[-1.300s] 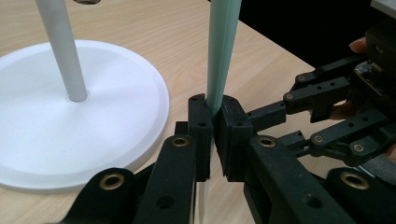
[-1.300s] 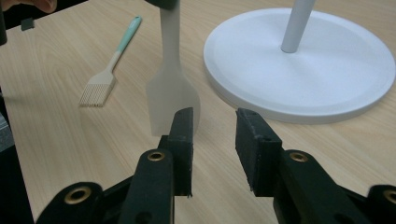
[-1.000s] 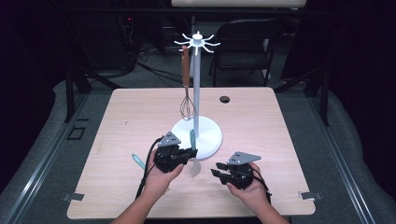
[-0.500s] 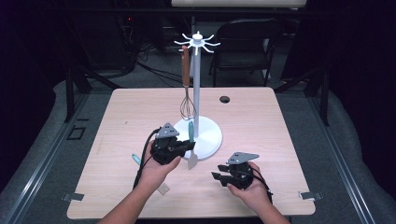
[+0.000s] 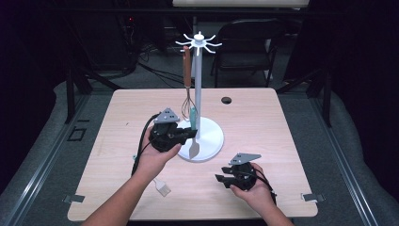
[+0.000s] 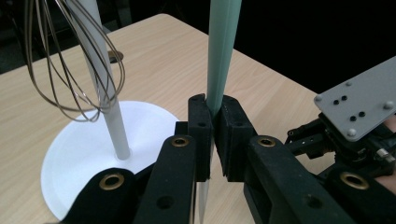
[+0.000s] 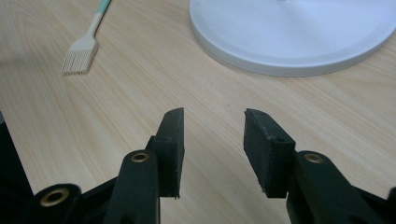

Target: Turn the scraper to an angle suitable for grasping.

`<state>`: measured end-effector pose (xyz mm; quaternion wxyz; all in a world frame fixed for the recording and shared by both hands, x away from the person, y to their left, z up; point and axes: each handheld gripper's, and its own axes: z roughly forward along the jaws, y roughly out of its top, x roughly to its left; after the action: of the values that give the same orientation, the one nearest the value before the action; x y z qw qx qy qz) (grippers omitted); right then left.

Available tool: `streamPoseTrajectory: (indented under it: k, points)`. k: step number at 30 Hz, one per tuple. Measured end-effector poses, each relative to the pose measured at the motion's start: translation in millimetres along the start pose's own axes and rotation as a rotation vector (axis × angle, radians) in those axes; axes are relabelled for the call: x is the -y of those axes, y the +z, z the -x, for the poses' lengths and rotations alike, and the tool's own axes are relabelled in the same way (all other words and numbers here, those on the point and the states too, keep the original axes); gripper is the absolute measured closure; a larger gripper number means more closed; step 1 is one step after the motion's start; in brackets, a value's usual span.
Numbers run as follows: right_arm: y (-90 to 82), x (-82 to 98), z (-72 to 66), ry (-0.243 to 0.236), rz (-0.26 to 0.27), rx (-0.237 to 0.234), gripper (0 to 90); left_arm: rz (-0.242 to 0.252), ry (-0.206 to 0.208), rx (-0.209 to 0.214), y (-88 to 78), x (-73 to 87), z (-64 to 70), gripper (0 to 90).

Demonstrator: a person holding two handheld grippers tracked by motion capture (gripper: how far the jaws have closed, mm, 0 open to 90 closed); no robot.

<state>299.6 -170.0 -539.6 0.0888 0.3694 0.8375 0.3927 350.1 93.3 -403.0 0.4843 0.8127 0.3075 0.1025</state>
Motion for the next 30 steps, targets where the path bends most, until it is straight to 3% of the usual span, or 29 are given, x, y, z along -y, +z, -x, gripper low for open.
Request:
streamPoseTrajectory:
  k: [14,21,30]
  points:
    - [0.1,0.9,2.7,0.006,-0.006,0.003,57.0,0.008,0.052,0.018,-14.4,-50.0,-1.2,84.8]
    - [0.1,1.5,4.4,0.017,-0.005,0.008,56.9,0.039,0.062,0.074,-19.3,-78.3,-5.1,84.8]
    - [-1.8,0.6,3.9,0.002,-0.020,0.013,56.5,0.054,0.058,0.066,-23.5,-110.4,-9.1,84.8]
